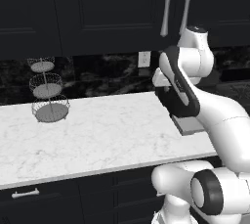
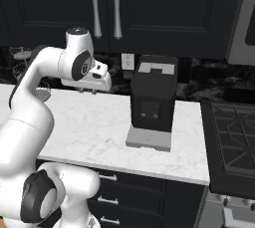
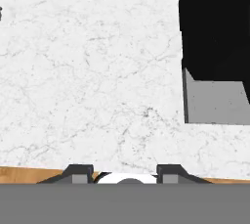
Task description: Navigate to the sink.
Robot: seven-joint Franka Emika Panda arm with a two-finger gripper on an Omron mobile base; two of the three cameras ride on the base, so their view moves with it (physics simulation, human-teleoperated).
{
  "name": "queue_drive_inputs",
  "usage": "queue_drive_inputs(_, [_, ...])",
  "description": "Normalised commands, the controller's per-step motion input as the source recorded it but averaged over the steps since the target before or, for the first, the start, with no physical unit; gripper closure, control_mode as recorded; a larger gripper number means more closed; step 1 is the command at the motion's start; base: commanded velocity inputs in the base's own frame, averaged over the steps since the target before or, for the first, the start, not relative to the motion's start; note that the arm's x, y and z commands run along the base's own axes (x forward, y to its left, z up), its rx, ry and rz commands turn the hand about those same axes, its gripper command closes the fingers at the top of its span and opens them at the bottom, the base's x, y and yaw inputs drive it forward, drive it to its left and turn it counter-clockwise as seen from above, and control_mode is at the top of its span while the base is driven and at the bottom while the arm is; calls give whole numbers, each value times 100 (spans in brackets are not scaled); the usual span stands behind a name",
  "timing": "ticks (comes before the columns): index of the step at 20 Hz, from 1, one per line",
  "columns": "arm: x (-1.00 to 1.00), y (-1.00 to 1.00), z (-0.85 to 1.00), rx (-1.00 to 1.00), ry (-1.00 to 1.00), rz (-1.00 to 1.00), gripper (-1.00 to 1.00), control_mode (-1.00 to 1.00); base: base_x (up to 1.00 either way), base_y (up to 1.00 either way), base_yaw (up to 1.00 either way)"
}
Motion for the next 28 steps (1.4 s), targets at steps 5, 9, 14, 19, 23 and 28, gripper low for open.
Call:
queue_drive_inputs(5, [-63,-5,0,0,-1,3,-100,-100,0,0,0])
queue_drive_inputs(9, [-99,0,0,0,-3,11,-100,-100,0,0,0])
queue_drive_inputs(14, [-83,0,0,0,-9,4,-100,-100,0,0,0])
queue_drive_inputs(19, [-47,0,0,0,-4,0,-100,-100,0,0,0])
queue_drive_inputs(23, [-17,0,0,0,0,0,-100,100,-26,0,0])
queue_drive_inputs(28, [0,0,0,0,0,0,-100,100,-92,32,-21])
